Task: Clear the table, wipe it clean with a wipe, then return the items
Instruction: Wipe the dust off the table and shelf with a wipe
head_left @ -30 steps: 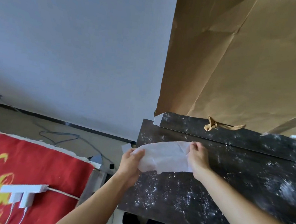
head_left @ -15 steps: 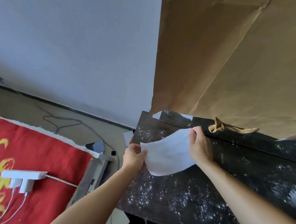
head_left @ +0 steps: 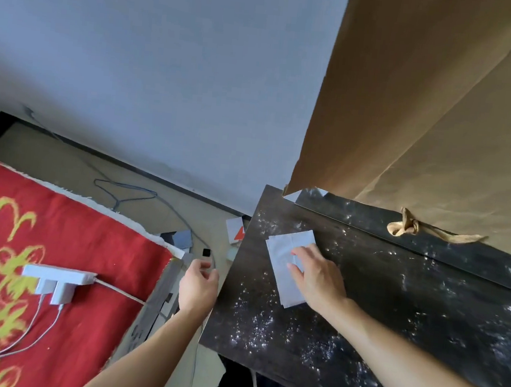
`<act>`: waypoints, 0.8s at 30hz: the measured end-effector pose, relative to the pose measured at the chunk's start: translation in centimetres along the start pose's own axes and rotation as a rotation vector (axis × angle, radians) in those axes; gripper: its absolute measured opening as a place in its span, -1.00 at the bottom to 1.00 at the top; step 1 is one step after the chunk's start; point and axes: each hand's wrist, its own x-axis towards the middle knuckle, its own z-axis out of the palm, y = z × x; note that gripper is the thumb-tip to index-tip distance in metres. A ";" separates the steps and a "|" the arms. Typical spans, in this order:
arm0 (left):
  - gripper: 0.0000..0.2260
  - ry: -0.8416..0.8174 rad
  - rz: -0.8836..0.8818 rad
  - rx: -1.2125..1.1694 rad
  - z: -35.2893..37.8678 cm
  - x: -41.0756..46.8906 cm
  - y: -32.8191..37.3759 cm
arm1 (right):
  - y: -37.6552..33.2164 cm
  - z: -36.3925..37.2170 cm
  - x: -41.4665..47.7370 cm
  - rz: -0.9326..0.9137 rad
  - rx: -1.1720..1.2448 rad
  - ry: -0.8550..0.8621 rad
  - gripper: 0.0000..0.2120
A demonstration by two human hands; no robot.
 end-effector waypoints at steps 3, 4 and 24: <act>-0.80 -0.014 -0.033 0.027 0.1 0.1 -2.3 | -0.4 0.9 0.3 0.083 -0.066 -0.178 -0.65; -0.81 -0.021 -0.046 0.038 0.3 0.1 -3.0 | -0.3 1.5 0.4 0.091 -0.030 -0.172 -0.71; -0.70 0.009 -0.040 0.033 3.6 -0.6 -7.8 | -4.0 4.1 10.3 -0.088 0.084 0.067 -0.83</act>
